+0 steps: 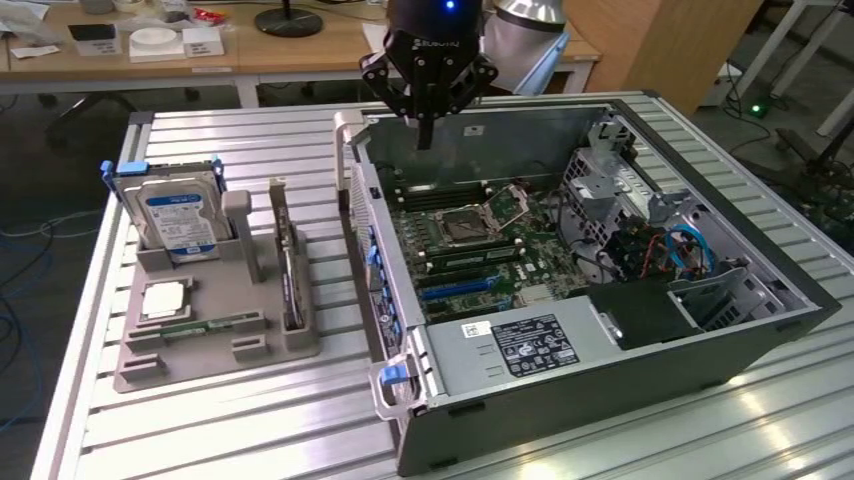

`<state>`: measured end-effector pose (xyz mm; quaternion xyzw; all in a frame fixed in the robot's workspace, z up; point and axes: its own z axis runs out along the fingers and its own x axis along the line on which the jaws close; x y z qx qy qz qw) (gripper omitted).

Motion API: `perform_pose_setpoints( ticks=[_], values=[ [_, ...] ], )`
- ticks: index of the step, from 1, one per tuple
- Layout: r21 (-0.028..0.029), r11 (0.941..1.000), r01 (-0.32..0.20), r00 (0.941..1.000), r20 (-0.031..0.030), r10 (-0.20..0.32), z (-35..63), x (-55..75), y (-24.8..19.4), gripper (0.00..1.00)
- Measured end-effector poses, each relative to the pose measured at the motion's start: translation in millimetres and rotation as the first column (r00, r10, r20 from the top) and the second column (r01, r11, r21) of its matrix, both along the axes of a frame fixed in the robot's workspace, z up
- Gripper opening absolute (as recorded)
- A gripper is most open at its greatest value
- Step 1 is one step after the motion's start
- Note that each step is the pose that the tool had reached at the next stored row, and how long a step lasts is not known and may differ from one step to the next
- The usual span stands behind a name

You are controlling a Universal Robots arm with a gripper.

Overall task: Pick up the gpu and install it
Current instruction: 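Reach for the gpu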

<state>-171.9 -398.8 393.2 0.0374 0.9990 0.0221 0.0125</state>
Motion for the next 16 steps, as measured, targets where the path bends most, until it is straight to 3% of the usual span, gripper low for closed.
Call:
perform_pose_setpoints(
  ticks=[16],
  values=[
    [-0.0001, 1.0000, 0.000, 1.0000, -0.0001, 0.000, 0.0, -10.8, 0.0, 0.10]
  ],
)
